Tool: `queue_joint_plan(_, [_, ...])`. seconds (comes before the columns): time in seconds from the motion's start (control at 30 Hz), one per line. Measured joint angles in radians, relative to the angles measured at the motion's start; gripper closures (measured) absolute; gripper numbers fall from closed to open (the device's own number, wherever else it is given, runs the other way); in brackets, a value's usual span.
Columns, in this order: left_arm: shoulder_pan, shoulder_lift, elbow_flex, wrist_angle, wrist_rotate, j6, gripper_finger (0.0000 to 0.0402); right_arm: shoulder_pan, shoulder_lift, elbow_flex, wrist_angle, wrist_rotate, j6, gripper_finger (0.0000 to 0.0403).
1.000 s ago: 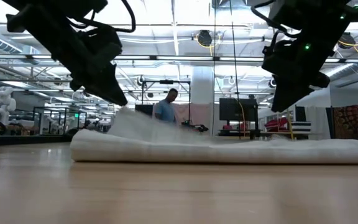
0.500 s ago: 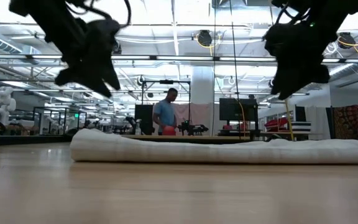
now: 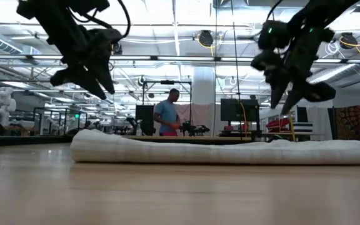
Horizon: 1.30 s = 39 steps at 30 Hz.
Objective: Roll towel
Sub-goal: Roll the white towel
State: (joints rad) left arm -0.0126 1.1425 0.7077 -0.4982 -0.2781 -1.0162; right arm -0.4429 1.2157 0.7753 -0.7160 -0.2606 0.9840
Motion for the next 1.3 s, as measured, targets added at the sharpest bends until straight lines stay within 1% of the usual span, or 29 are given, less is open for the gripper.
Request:
queue_joint_plan(0.07, [0.013,0.028,0.001,0.037,0.021,-0.01,0.0272,-0.018,0.05,0.0,-0.007,-0.031,-0.056,0.027])
queue_joint_plan(0.13, [0.029,0.058,0.0,0.033,0.04,-0.018,0.0272,-0.022,0.097,0.0,-0.003,-0.035,-0.09,0.0257])
queue_joint_plan(0.2, [0.05,0.093,0.0,0.071,0.074,-0.018,0.0269,-0.022,0.136,0.0,0.007,-0.033,-0.135,0.0244])
queue_joint_plan(0.33, [0.09,0.16,0.0,0.139,0.166,-0.024,0.0241,-0.021,0.212,0.0,0.061,-0.023,-0.185,0.0231])
queue_joint_plan(0.43, [0.115,0.204,0.0,0.167,0.193,-0.026,0.0217,-0.022,0.266,0.0,0.089,-0.001,-0.203,0.0234])
queue_joint_plan(0.53, [0.135,0.249,0.0,0.193,0.21,-0.021,0.0203,-0.022,0.296,0.0,0.103,0.012,-0.215,0.025])
queue_joint_plan(0.6, [0.142,0.278,-0.001,0.225,0.213,-0.01,0.0201,-0.021,0.304,0.0,0.104,0.042,-0.231,0.027])
queue_joint_plan(0.7, [0.155,0.319,-0.001,0.266,0.244,0.03,0.02,-0.021,0.304,-0.001,0.109,0.068,-0.245,0.0314])
queue_joint_plan(0.77, [0.166,0.352,0.002,0.326,0.278,0.031,0.0201,-0.021,0.302,-0.001,0.11,0.073,-0.252,0.0352])
queue_joint_plan(0.8, [0.169,0.357,0.001,0.322,0.29,0.03,0.0201,-0.02,0.299,-0.001,0.114,0.073,-0.256,0.0372])
queue_joint_plan(0.87, [0.171,0.364,-0.002,0.33,0.308,0.026,0.0201,-0.02,0.297,0.0,0.119,0.07,-0.26,0.0394])
queue_joint_plan(1.0, [0.17,0.36,-0.001,0.327,0.314,-0.001,0.0201,-0.02,0.272,-0.001,0.113,0.053,-0.259,0.0392])
queue_joint_plan(1.13, [0.164,0.349,0.0,0.317,0.36,-0.025,0.0201,-0.02,0.226,-0.001,0.101,0.052,-0.263,0.04])
queue_joint_plan(1.3, [0.146,0.345,0.0,0.267,0.365,-0.006,0.0201,-0.02,0.192,-0.001,0.097,0.08,-0.275,0.0401])
